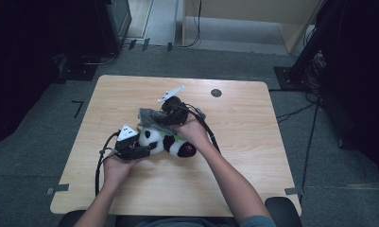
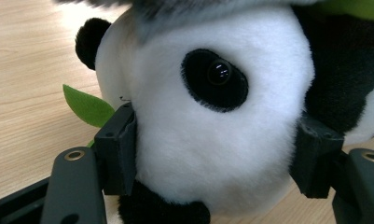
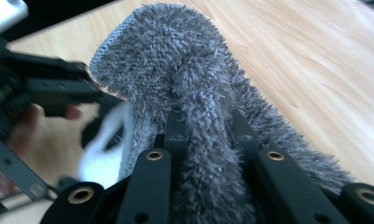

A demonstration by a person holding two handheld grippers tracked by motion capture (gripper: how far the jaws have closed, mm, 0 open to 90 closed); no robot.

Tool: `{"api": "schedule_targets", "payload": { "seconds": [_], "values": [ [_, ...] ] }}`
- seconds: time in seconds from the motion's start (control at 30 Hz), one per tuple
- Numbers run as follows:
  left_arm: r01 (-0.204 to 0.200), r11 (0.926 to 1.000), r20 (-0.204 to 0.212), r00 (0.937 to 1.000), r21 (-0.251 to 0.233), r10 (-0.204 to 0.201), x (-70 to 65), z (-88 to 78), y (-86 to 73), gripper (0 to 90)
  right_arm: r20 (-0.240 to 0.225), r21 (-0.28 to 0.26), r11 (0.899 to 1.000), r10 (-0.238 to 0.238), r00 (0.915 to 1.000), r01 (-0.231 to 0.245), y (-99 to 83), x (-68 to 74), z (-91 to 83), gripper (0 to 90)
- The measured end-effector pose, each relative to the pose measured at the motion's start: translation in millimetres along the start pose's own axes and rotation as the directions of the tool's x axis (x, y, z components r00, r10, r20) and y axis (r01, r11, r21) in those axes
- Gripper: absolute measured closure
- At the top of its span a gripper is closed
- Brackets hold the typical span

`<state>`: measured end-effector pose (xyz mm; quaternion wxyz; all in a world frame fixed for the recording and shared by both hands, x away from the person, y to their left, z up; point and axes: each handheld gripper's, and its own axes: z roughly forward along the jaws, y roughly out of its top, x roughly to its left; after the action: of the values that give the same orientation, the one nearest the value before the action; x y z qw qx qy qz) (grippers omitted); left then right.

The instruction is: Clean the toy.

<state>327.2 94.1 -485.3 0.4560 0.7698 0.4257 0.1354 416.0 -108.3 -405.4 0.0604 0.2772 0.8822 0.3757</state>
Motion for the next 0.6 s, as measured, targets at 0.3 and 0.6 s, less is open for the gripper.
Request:
{"api": "schedule_targets", "payload": {
  "seconds": [0.3, 0.6],
  "values": [
    [0.008, 1.0, 0.002, 1.0, 0.002, -0.008, 0.1, 0.3, 0.2, 30.1, 0.067, -0.047, 0.999, 0.028, 0.9974, -0.025, -24.3, -19.9, -27.6, 75.6],
    [0.013, 0.9999, 0.001, 0.9999, 0.003, -0.013, 0.1, 0.6, 0.3, 30.2, 0.06, -0.075, 0.997, 0.033, 0.9977, -0.028, -50.2, -19.4, -54.3, 75.9]
  ]
}}
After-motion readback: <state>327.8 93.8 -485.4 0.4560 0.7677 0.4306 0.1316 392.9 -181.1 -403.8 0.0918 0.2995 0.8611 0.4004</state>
